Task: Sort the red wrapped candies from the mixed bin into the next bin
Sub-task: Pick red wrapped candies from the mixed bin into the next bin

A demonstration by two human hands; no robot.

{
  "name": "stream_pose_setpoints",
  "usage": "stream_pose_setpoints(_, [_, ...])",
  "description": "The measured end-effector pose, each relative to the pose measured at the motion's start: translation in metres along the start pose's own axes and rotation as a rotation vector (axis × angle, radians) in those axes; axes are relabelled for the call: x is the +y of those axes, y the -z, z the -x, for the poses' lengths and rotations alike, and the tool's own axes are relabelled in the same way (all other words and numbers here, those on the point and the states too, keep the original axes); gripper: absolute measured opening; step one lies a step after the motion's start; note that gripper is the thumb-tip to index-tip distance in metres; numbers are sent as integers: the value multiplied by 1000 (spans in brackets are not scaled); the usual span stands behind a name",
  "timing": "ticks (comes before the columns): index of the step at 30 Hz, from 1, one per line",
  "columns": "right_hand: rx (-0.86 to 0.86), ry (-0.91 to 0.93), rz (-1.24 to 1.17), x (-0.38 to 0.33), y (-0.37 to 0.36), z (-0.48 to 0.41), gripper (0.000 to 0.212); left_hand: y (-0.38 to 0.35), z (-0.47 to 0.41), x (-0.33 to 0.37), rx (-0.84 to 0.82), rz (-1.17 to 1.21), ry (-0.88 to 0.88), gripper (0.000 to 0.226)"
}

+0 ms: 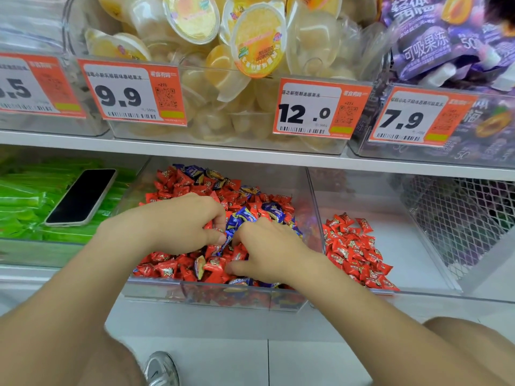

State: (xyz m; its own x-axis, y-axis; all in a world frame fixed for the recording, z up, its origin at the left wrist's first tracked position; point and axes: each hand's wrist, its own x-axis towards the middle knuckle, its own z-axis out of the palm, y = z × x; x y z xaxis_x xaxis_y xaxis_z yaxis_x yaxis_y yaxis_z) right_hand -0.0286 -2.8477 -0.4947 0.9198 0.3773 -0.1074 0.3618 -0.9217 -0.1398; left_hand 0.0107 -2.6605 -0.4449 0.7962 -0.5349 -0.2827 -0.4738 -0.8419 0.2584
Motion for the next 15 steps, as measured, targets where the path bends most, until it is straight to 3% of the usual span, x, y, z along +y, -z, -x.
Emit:
stream_pose_setpoints(1, [27,8,22,-1,1,-1,38,0,-1,1,36,14,-9,12])
stream_pose_setpoints(4, [85,15,67,3,3,-1,39,-1,-4,0,157,61,-21,11])
stream_pose_setpoints(6, [127,8,26,5,8,3,21,-4,-4,0,244,69,-29,14])
stream_pose_setpoints(15, [283,-199,-600,33,58,50,16,-2,-6,26,392,318,-52,15])
